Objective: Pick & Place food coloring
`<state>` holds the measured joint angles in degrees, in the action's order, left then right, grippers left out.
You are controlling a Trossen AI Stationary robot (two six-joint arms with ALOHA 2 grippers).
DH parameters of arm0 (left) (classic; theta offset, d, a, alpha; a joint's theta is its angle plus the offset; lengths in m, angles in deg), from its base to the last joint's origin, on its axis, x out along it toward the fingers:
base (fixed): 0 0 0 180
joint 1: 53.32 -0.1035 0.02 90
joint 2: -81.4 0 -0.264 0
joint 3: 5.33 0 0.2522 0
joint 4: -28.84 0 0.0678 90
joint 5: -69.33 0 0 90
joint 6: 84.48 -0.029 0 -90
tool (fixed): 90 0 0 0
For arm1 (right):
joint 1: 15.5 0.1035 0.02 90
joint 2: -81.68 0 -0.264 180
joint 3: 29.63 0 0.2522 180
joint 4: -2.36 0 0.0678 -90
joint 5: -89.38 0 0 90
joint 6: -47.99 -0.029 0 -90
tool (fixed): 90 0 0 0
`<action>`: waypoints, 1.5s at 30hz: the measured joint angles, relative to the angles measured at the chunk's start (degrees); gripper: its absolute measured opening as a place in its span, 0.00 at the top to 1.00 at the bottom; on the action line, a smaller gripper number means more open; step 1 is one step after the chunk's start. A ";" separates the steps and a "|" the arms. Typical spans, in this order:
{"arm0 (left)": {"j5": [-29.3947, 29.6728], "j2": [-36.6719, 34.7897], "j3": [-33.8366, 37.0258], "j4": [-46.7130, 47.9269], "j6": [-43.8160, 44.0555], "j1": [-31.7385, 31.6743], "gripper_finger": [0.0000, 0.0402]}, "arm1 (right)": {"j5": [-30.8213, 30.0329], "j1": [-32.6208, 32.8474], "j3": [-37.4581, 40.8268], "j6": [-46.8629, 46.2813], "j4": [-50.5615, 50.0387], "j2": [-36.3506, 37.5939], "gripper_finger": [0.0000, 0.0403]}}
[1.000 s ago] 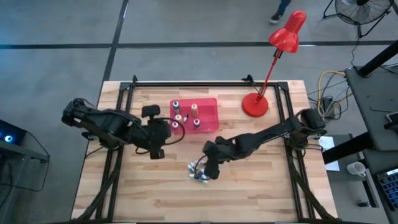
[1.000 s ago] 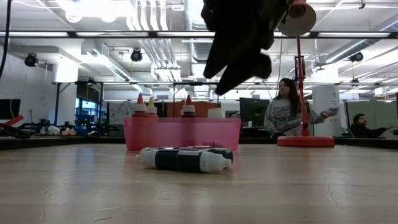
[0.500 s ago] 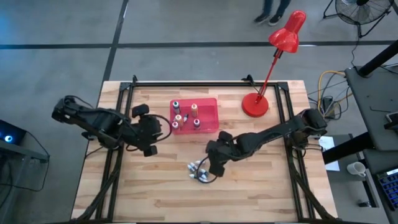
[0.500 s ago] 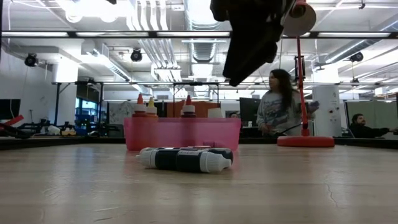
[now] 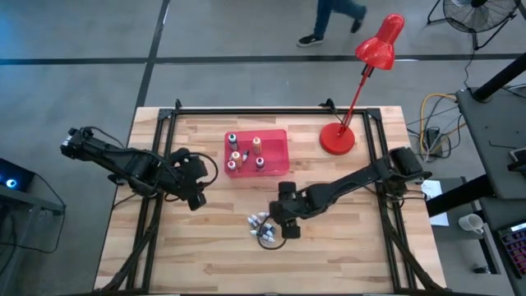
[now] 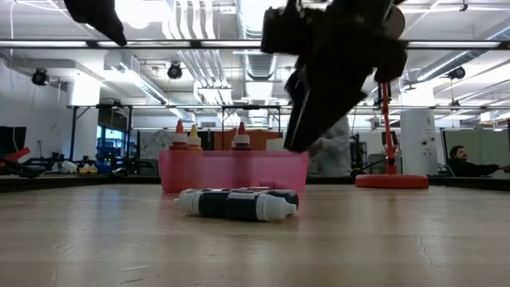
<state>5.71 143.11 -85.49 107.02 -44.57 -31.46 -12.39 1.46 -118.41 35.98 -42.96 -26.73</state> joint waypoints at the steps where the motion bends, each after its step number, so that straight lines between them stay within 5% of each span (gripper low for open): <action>1: -0.35 -0.11 0.29 0.06 0.70 0.00 0.70 | 0.06 -0.24 0.00 0.02 1.01 -0.93 0.44; 15: -1.49 -0.15 0.62 -0.13 1.06 0.04 0.70 | 10.36 -4.93 -0.38 -8.57 12.13 -6.85 0.44; 35: -1.47 -0.15 1.10 0.04 -1.09 0.04 0.70 | 9.48 -4.97 -3.06 -8.33 16.73 -12.07 0.45; 45: -1.45 -0.15 1.10 0.11 -1.09 0.04 0.70 | 8.50 -5.04 -2.94 -8.35 15.08 -12.22 0.57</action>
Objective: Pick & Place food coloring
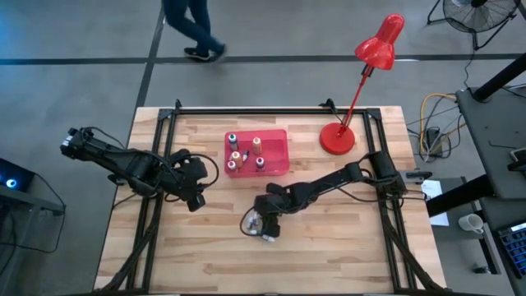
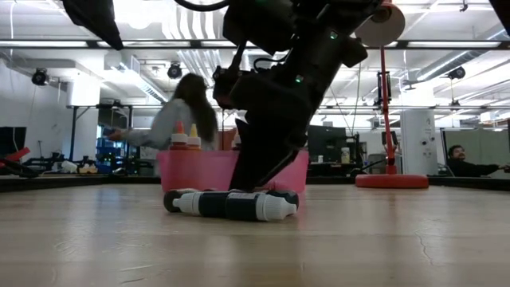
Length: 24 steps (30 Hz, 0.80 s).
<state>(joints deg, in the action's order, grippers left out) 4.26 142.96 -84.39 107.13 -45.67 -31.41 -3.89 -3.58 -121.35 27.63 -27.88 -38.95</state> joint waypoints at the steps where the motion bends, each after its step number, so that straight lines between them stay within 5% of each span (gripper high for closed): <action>1: 0.00 0.00 0.00 0.00 -0.01 0.00 0.70 | -0.03 0.00 -0.10 0.00 -0.10 0.01 0.59; 13: 0.00 0.00 0.00 0.09 -0.01 0.00 0.70 | 2.25 -0.04 -0.30 -2.38 -0.69 0.01 0.86; 24: 0.00 0.00 0.00 0.09 -0.05 -0.02 0.70 | 2.61 -0.06 -0.19 -9.88 -1.11 4.57 0.89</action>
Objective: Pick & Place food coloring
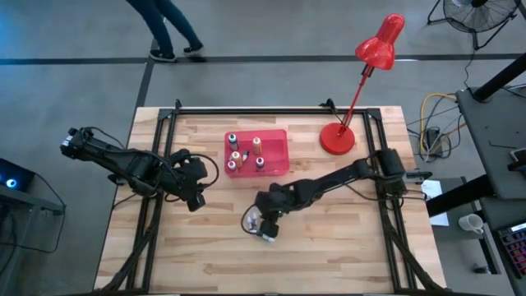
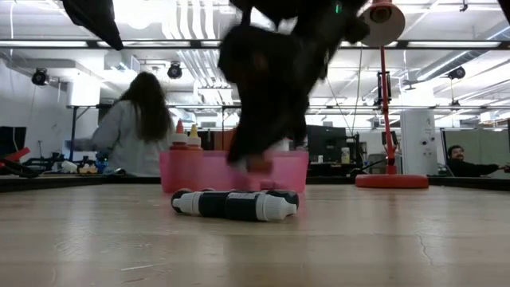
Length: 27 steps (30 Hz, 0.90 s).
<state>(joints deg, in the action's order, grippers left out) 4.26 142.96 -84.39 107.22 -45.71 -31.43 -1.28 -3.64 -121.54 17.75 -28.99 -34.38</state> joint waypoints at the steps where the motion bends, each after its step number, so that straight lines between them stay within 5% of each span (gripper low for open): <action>1: 0.00 0.00 0.00 0.00 -0.02 0.00 0.70 | -1.11 -0.01 -0.04 -0.08 0.00 1.24 0.89; 15: 0.02 0.00 0.00 2.73 -2.67 0.64 0.70 | -30.37 -4.78 -0.06 -5.00 -2.00 16.50 0.89; 27: 0.02 -1.77 0.00 10.91 -0.94 1.20 0.70 | -29.64 -13.42 -0.04 -18.25 -9.43 13.89 0.89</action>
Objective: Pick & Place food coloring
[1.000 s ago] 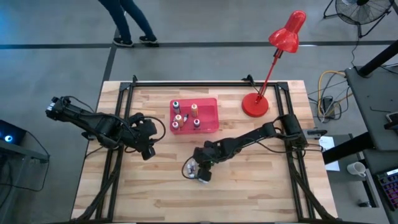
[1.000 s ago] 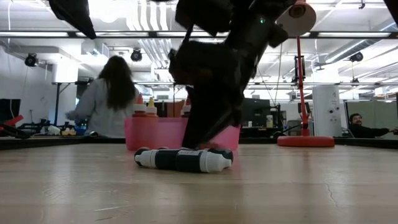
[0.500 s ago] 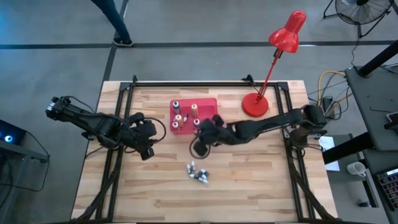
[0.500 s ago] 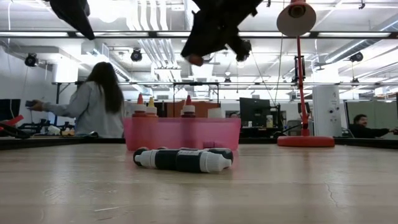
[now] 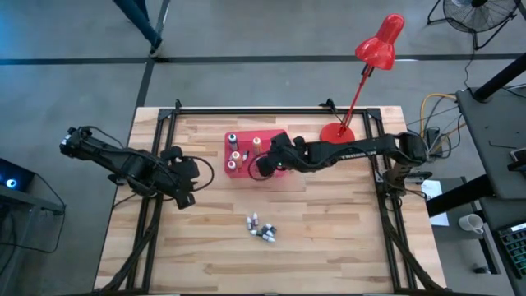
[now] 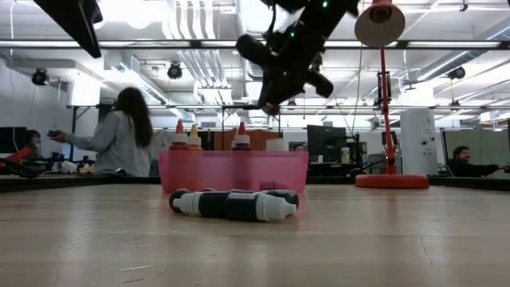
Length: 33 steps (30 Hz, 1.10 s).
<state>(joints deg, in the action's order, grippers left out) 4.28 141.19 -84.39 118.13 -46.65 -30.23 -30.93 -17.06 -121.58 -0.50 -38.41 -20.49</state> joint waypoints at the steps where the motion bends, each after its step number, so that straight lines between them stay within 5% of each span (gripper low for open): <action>1: 0.03 -0.42 0.00 -0.04 0.09 0.02 0.70 | 1.32 -0.75 0.01 -0.01 -0.02 -0.27 0.89; 12: 6.69 -3.37 3.34 -4.00 2.45 -0.15 0.70 | 11.79 -9.33 2.02 5.07 0.30 -2.89 0.87; 25: 7.65 -3.84 9.34 -5.07 10.01 -3.07 0.70 | 12.80 -13.47 1.12 15.35 2.42 -3.49 0.53; 33: 7.78 -4.43 10.40 -5.73 10.71 -5.69 0.70 | 13.95 -12.12 -2.65 27.31 2.34 -1.35 0.43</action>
<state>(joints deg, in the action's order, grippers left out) 12.06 136.77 -73.99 112.40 -35.94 -35.92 -16.97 -29.17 -124.23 26.81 -36.07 -21.84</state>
